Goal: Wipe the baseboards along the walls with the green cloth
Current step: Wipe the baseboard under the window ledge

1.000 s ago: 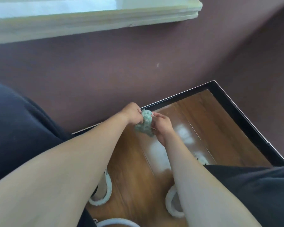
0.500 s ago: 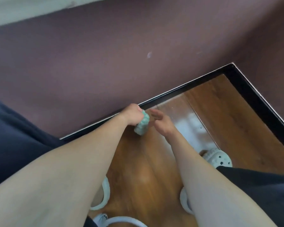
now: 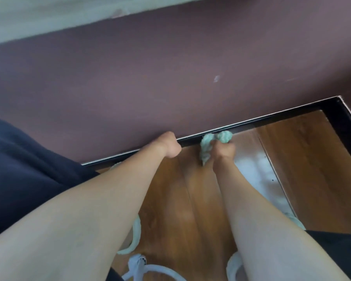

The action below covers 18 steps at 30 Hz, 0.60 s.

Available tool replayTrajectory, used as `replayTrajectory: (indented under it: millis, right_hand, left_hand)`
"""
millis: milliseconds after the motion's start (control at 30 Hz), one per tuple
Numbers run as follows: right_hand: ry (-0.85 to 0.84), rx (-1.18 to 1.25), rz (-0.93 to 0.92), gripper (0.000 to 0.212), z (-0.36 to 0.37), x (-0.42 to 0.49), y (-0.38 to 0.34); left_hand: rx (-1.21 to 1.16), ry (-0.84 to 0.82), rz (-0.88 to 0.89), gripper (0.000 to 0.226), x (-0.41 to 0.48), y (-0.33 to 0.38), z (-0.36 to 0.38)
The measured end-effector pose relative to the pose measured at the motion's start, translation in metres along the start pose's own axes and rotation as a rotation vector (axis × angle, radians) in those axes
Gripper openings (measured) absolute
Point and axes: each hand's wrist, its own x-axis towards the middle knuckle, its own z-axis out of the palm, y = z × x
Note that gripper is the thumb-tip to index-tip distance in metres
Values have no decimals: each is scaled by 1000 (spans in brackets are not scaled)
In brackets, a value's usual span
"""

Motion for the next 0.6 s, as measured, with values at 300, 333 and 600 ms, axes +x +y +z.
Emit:
replayTrajectory:
  millis: [300,333,600]
  right_hand:
    - [-539,-101,9,28,78,-68,0]
    - [-515,-130,7,30,80,-70,0]
    - [-129,210,22,17,36,-15,-8]
  left_hand:
    - [16,-24,-47,24,3,-32,-11]
    - [20,-28,-43,24,5,-32,-11]
    - [-39,-13,-7,23,12,-41,-5]
